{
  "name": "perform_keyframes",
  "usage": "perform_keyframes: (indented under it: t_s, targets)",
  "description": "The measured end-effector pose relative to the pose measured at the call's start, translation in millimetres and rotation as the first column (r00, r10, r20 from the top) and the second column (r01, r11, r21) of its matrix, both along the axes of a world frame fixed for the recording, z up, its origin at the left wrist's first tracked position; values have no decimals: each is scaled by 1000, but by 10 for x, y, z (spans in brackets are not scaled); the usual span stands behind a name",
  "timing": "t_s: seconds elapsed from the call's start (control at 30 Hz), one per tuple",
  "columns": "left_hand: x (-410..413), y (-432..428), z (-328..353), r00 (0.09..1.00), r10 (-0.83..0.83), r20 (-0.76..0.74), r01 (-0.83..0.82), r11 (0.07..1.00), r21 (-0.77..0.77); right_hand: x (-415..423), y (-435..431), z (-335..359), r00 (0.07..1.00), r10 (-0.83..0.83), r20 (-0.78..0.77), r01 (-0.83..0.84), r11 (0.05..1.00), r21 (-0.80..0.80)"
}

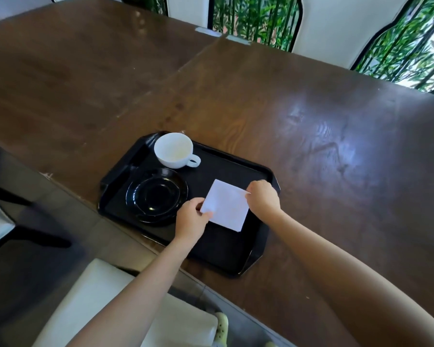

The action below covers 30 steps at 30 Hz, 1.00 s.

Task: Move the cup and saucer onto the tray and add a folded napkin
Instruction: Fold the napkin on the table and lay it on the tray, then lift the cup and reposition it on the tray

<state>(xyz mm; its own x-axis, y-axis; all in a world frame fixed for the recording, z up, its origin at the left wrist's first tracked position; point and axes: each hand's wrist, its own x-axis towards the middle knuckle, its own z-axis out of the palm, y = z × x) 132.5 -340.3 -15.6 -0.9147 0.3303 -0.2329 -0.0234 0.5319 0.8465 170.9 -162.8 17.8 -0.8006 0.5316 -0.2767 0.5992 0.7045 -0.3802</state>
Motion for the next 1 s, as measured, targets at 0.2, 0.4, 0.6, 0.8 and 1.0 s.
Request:
perform_keyframes:
  t_s: [0.2,0.4,0.6,0.8,1.0]
  targets:
    - [-16,11,-26,985,-106,-136,88,987,-132,-2,-42,-37,993,54,106,-71,984,162]
    - [-17,12,-65,983,-110,-150,92,989,-119,-8,-97,-46,980,133,147,-170,946,276]
    - [-7,-5,-15,972,-153,-180,127,980,-152,-16,-66,-50,981,117,152,-155,950,271]
    - [-111,-103,209,944,-163,-287,95,967,-238,-154,-20,50,992,104,69,-115,975,189]
    - [-978,-414,579,919,18,-394,-84,985,-151,-544,37,227,956,266,-119,-258,963,83]
